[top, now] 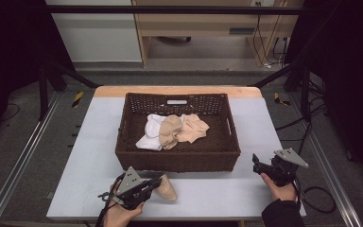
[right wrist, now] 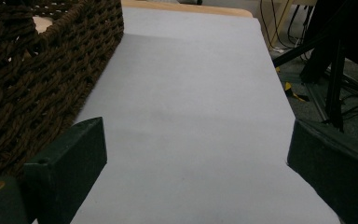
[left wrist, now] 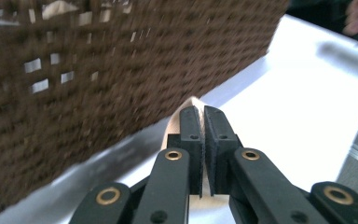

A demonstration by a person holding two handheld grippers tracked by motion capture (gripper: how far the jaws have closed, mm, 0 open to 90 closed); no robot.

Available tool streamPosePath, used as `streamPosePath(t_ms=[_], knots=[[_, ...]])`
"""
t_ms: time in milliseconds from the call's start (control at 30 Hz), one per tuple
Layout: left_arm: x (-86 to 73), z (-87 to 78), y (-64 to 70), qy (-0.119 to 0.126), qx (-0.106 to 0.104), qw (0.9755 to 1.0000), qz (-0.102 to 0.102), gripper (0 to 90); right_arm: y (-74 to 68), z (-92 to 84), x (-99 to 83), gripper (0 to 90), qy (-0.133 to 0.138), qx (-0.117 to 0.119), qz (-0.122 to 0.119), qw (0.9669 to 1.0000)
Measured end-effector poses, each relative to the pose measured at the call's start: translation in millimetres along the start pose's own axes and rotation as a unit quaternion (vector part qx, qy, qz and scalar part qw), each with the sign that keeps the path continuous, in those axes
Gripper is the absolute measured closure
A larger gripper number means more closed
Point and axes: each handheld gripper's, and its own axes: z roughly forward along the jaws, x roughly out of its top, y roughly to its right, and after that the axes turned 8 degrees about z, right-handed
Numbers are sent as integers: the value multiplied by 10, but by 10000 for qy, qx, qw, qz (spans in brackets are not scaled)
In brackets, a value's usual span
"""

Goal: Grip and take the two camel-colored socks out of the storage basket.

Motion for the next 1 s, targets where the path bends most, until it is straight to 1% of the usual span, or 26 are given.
streamPosePath(t_ms=[33,67,100,133,167,233,267,300,367,400,433,467,500,533,567,633,667,700,733,767,867,900,933,967,1000], knots=[[-41,55,-15,-140,81,9998,-66,862,-2,3,-2,49,-12,-1,-5,10000],[-41,55,-15,-140,81,9998,-66,860,-2,3,-2,49,-12,-1,-5,10000],[-65,81,-26,-211,117,9997,-104,857,-4,4,-3,49,-33,-6,-13,10000],[-65,81,-26,-211,117,9997,-104,854,-5,4,-4,49,-40,-8,-15,10000],[-82,97,-32,-264,102,9995,-143,841,-4,4,-6,49,-44,-7,-15,10000],[-105,113,-36,-270,118,9994,-159,787,-3,6,-8,49,-42,-12,-39,10000],[-111,119,-33,-276,120,9994,-153,787,-3,7,-9,49,-50,-6,-48,10000],[-105,109,-23,-199,187,9995,-144,697,-7,9,-9,49,-72,1,-29,10000],[-74,75,-11,-128,251,9994,-197,615,-4,10,-9,49,-58,-2,-57,10000],[-54,56,-8,-60,294,9994,-198,589,-3,9,-9,49,-54,-5,-51,10000],[-54,56,-8,-60,294,9994,-198,563,1,8,-8,49,-57,-1,-50,10000],[-23,29,-9,9,328,9993,-193,563,1,8,-8,49,-57,-1,-50,10000],[29,-17,-19,147,386,9990,-188,533,0,1,-4,49,-42,1,-3,10000],[29,-17,-19,147,386,9990,-188,526,0,1,-4,49,-42,1,-3,10000],[75,-56,-33,251,423,9986,-196,521,9,-5,-1,48,-10,4,3,10000],[126,-89,-52,363,446,9981,-203,513,14,-6,1,46,6,-6,32,10000],[126,-89,-52,363,446,9981,-203,512,14,-6,1,46,6,-6,32,10000],[184,-115,-73,467,472,9976,-211,508,17,-6,4,46,-1,1,46,10000],[218,-126,-83,515,473,9973,-218,506,17,-7,4,44,7,0,50,10000],[218,-126,-83,515,473,9973,-218,504,16,-6,3,43,16,-7,53,10000],[352,-181,-122,697,489,9962,-179,498,22,-6,6,39,27,-7,71,10000],[441,-220,-163,826,536,9950,-192,496,25,-6,7,39,41,-6,77,10000],[441,-220,-163,826,536,9950,-192,496,25,-6,7,39,41,-6,77,10000],[486,-234,-191,887,571,9942,-213,494,30,-6,8,37,51,-29,102,9999],[567,-243,-244,957,604,9933,-234,493,36,-4,8,37,65,-39,78,9999]])
